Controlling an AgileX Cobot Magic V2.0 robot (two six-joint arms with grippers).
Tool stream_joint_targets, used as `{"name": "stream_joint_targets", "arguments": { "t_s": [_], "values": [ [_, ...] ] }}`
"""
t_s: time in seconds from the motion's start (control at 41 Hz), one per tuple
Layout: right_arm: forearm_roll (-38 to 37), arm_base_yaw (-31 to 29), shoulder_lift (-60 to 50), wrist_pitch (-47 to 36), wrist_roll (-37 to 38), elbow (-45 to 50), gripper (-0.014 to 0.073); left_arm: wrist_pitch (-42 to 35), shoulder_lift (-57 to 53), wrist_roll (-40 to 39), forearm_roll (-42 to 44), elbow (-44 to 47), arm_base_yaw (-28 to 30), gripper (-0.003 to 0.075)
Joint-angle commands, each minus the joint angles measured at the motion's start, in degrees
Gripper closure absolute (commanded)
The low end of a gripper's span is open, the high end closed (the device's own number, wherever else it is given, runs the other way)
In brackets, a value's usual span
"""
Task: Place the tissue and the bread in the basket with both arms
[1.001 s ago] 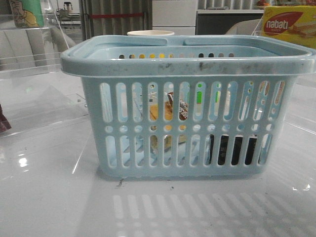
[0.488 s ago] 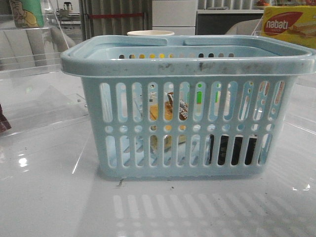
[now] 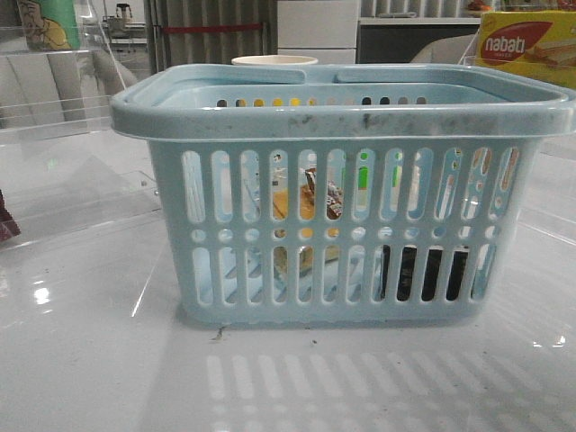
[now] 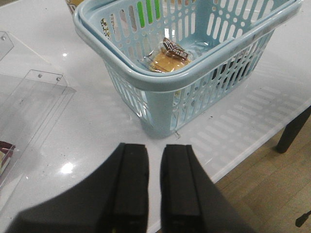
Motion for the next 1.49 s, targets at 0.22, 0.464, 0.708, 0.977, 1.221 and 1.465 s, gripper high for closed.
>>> {"name": "stream_joint_targets", "arguments": {
  "t_s": [0.22, 0.464, 0.708, 0.977, 1.221, 1.465],
  "values": [
    [-0.5, 0.0, 0.1, -3.6, -0.9, -1.5, 0.0536, -4.4, 0.3, -0.4, -0.5, -1.5, -0.4, 0.0630],
    [-0.5, 0.0, 0.1, -3.6, -0.9, -1.5, 0.0536, -4.4, 0.3, -0.4, -0.5, -1.5, -0.4, 0.0630],
    [-0.5, 0.0, 0.1, -3.6, -0.9, -1.5, 0.0536, -4.4, 0.3, -0.4, -0.5, -1.5, -0.4, 0.0630],
    [-0.5, 0.0, 0.1, -3.5, -0.9, -1.5, 0.0536, -11.3, -5.3, -0.3, 1.3, 2.7, 7.2, 0.0630],
    [-0.5, 0.0, 0.1, -3.5, -0.9, -1.5, 0.0536, -30.5, -17.1, -0.3, -1.3, 20.2, 21.5, 0.0630],
    [-0.5, 0.0, 0.1, -3.5, -0.9, -1.5, 0.0536, -42.1, -28.6, -0.3, -3.2, 36.4, 33.0, 0.0630]
  ]
}}
